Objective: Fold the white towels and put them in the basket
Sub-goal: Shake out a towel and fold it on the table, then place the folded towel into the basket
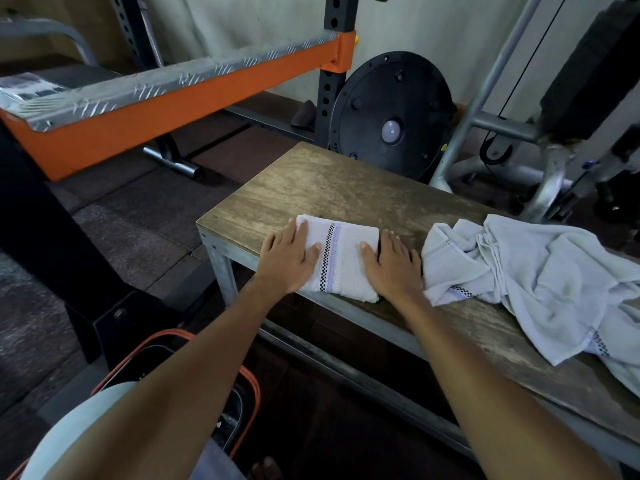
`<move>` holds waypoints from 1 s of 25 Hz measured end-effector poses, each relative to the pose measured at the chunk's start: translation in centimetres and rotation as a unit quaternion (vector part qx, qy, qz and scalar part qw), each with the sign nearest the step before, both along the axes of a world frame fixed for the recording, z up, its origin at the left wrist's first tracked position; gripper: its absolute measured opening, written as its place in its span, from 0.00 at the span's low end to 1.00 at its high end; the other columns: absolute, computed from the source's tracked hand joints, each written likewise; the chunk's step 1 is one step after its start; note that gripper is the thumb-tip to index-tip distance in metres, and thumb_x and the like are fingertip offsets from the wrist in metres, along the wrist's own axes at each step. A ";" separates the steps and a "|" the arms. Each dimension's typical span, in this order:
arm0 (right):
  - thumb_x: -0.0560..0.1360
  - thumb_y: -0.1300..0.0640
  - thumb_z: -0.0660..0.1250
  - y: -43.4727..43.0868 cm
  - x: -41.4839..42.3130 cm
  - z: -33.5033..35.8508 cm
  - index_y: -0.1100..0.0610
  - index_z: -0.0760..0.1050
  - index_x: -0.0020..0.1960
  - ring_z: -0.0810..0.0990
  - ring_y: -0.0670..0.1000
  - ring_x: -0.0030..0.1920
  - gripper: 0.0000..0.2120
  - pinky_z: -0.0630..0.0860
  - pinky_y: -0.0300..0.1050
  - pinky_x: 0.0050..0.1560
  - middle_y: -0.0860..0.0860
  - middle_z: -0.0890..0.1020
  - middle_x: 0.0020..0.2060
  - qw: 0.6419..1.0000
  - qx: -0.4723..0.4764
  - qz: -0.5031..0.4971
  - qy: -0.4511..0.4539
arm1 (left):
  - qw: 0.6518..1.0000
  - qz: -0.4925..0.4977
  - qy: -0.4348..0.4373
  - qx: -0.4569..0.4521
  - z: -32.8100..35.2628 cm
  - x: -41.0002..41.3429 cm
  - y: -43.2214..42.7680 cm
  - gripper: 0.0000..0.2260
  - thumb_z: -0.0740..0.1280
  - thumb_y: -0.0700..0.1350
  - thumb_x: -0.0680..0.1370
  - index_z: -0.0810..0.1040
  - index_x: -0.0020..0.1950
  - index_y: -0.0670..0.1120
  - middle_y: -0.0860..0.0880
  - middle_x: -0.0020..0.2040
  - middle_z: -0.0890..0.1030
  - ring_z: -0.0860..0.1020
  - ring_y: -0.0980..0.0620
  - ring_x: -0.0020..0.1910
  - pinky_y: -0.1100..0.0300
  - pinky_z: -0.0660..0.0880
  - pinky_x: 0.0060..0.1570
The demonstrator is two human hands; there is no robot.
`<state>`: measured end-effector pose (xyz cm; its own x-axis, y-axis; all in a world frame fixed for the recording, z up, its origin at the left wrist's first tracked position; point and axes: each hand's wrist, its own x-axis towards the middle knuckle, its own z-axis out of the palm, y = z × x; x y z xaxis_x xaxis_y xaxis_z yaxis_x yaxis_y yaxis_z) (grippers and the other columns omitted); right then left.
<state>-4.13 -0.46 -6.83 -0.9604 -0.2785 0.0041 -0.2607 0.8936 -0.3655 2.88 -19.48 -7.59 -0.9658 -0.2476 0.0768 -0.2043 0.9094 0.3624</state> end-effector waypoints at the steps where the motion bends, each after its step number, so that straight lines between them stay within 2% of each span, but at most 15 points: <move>1: 0.78 0.36 0.46 0.3 0.7 0.1 0.56 0.58 0.75 0.55 0.53 0.76 0.33 0.49 0.55 0.74 0.54 0.59 0.76 1.000 -0.001 -0.008 0.016 | 1.000 0.026 0.014 -0.001 0.2 0.4 0.2 0.27 0.50 0.57 0.81 0.52 0.77 0.46 0.45 0.76 0.59 0.58 0.46 0.74 0.49 0.52 0.71; 3: 0.77 0.35 0.50 0.6 1.9 0.3 0.55 0.70 0.68 0.60 0.55 0.72 0.31 0.54 0.55 0.71 0.54 0.66 0.70 1.000 0.003 -0.021 0.019 | 0.998 0.062 0.023 0.019 0.9 0.9 0.9 0.26 0.53 0.56 0.81 0.55 0.76 0.46 0.44 0.71 0.66 0.62 0.44 0.70 0.48 0.57 0.67; 5: 0.75 0.36 0.55 0.1 2.7 1.1 0.55 0.75 0.59 0.61 0.56 0.68 0.26 0.56 0.54 0.67 0.53 0.67 0.65 0.998 -0.028 -0.045 -0.025 | 0.991 0.081 0.016 0.106 1.6 1.2 1.7 0.26 0.57 0.53 0.81 0.55 0.76 0.46 0.41 0.69 0.67 0.62 0.42 0.69 0.48 0.60 0.66; 7: 0.74 0.40 0.60 -0.6 2.8 1.9 0.57 0.75 0.54 0.62 0.58 0.66 0.21 0.58 0.54 0.66 0.55 0.65 0.65 0.988 -0.084 -0.085 -0.097 | 0.968 0.109 0.030 0.225 1.8 1.4 2.2 0.27 0.60 0.49 0.80 0.56 0.76 0.45 0.39 0.69 0.66 0.62 0.41 0.69 0.50 0.63 0.66; 9: 0.72 0.43 0.62 -0.9 3.0 2.5 0.57 0.73 0.53 0.67 0.59 0.63 0.19 0.65 0.53 0.63 0.56 0.69 0.64 0.975 -0.125 -0.113 -0.147 | 0.938 0.138 0.069 0.309 1.5 1.8 2.3 0.26 0.63 0.46 0.79 0.59 0.75 0.45 0.40 0.70 0.66 0.64 0.43 0.70 0.51 0.64 0.66; 11: 0.72 0.46 0.63 -0.9 3.5 3.1 0.57 0.71 0.54 0.75 0.54 0.52 0.16 0.73 0.51 0.52 0.54 0.76 0.56 0.959 -0.194 -0.112 -0.174 | 0.913 0.150 0.108 0.365 1.5 2.7 2.3 0.25 0.64 0.44 0.78 0.61 0.74 0.43 0.42 0.70 0.68 0.68 0.44 0.68 0.49 0.66 0.68; 13: 0.74 0.51 0.64 -0.9 4.6 4.2 0.57 0.67 0.55 0.74 0.48 0.43 0.14 0.72 0.45 0.39 0.52 0.76 0.50 0.935 -0.270 -0.103 -0.205 | 0.883 0.156 0.143 0.419 2.5 4.0 2.5 0.24 0.64 0.42 0.78 0.62 0.74 0.43 0.43 0.68 0.70 0.70 0.45 0.66 0.47 0.69 0.66; 15: 0.74 0.53 0.65 -0.9 5.9 5.5 0.56 0.67 0.53 0.76 0.49 0.44 0.12 0.74 0.46 0.42 0.52 0.76 0.48 0.909 -0.338 -0.108 -0.217 | 0.860 0.164 0.169 0.453 4.1 5.9 2.8 0.23 0.63 0.42 0.79 0.62 0.73 0.43 0.46 0.65 0.72 0.73 0.48 0.63 0.50 0.71 0.63; 17: 0.71 0.52 0.68 -1.2 7.6 7.6 0.56 0.71 0.49 0.80 0.54 0.48 0.11 0.78 0.53 0.51 0.55 0.80 0.50 0.870 -0.412 -0.126 -0.241 | 0.847 0.166 0.196 0.465 6.3 8.0 2.9 0.21 0.63 0.43 0.79 0.64 0.72 0.44 0.49 0.60 0.73 0.74 0.51 0.57 0.57 0.74 0.55; 20: 0.69 0.50 0.70 -1.5 10.6 10.8 0.58 0.75 0.53 0.81 0.58 0.50 0.17 0.78 0.57 0.54 0.57 0.81 0.51 0.842 -0.451 -0.108 -0.277 | 0.822 0.171 0.225 0.494 10.1 11.9 2.8 0.15 0.63 0.45 0.80 0.71 0.65 0.43 0.49 0.54 0.77 0.77 0.52 0.48 0.61 0.75 0.41; 22: 0.71 0.50 0.69 -1.8 12.9 13.2 0.58 0.75 0.55 0.81 0.57 0.49 0.17 0.78 0.52 0.50 0.56 0.81 0.50 0.834 -0.472 -0.084 -0.274 | 0.794 0.180 0.239 0.529 12.4 14.9 2.6 0.11 0.62 0.46 0.80 0.75 0.60 0.44 0.47 0.51 0.80 0.80 0.48 0.48 0.52 0.79 0.45; 25: 0.74 0.49 0.67 -2.4 16.0 16.0 0.56 0.74 0.58 0.79 0.55 0.47 0.16 0.76 0.47 0.42 0.55 0.80 0.49 0.824 -0.496 -0.044 -0.270 | 0.742 0.205 0.273 0.578 15.1 19.2 2.2 0.07 0.63 0.46 0.80 0.77 0.55 0.47 0.45 0.52 0.81 0.80 0.43 0.51 0.43 0.78 0.53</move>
